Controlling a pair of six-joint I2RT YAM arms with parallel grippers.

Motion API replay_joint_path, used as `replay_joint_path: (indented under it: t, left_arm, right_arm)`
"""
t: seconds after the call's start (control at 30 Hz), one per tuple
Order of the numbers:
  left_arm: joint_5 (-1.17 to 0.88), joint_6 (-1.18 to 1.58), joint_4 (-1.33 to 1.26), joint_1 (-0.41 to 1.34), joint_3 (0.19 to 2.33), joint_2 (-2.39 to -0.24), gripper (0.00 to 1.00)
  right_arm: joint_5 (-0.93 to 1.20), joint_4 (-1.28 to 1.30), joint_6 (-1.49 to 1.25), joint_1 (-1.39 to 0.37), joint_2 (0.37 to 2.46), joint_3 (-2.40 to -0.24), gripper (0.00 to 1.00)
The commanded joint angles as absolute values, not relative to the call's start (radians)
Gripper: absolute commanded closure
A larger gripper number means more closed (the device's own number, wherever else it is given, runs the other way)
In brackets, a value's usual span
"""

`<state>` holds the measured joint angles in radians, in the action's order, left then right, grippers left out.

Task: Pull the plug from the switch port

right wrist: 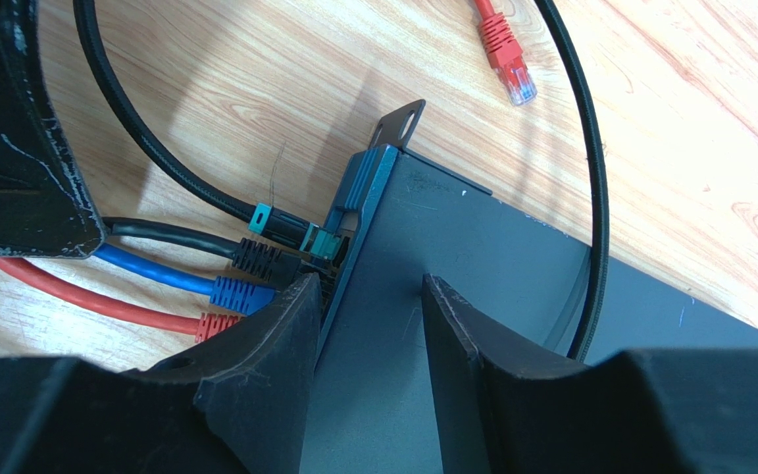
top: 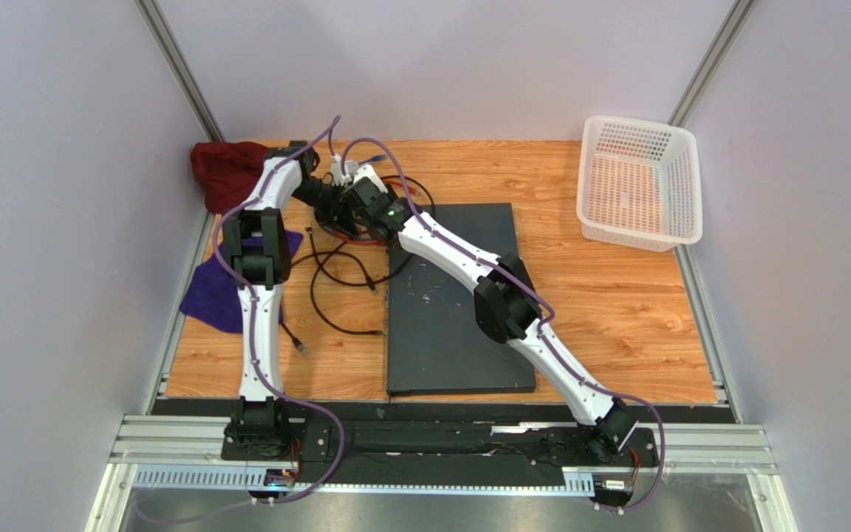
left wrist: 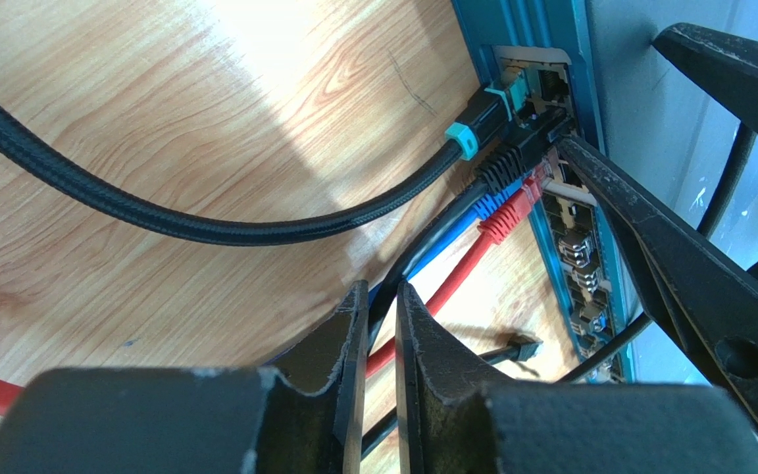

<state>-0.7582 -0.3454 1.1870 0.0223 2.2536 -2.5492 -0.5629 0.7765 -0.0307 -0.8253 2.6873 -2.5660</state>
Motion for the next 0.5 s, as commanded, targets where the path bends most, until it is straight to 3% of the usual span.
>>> replay_joint_path:
  t: [0.0, 0.47]
  left_arm:
    - [-0.736, -0.402, 1.210, 0.029, 2.310, -2.571, 1.00]
    - [-0.427, -0.554, 1.166, 0.006, 2.321, -2.480, 1.00]
  right_arm:
    - [-0.578, 0.957, -0.029, -0.764, 2.755, -2.517, 0.53]
    - [-0.500, 0.979, -0.041, -0.730, 2.720, -2.464, 0.50]
